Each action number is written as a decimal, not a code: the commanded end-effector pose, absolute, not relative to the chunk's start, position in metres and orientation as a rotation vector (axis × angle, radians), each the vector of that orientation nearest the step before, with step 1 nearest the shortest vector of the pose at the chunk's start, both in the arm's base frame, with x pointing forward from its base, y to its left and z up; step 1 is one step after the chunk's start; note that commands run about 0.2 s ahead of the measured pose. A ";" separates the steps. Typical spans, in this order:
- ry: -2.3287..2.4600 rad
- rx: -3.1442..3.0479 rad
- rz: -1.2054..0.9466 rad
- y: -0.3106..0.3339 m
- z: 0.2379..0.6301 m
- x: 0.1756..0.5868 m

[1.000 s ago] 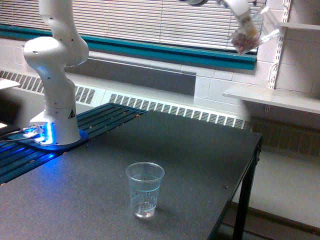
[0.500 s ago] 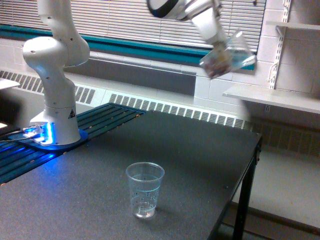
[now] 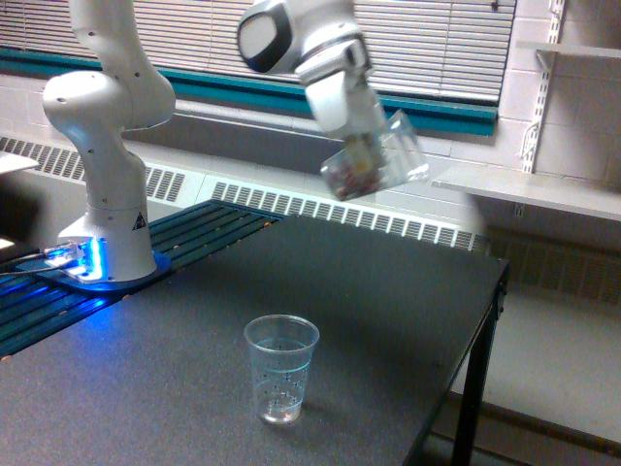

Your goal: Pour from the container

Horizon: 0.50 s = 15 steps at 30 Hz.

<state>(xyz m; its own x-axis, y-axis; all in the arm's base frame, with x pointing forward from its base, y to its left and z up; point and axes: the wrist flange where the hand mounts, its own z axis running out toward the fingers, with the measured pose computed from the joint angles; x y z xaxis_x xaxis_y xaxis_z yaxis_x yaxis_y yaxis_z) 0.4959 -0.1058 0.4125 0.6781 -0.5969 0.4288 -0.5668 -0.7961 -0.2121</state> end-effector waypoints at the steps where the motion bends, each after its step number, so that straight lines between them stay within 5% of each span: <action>1: 0.980 -2.867 -0.751 -0.129 0.396 0.472; 15: 1.104 -2.928 -0.627 -0.158 0.355 0.427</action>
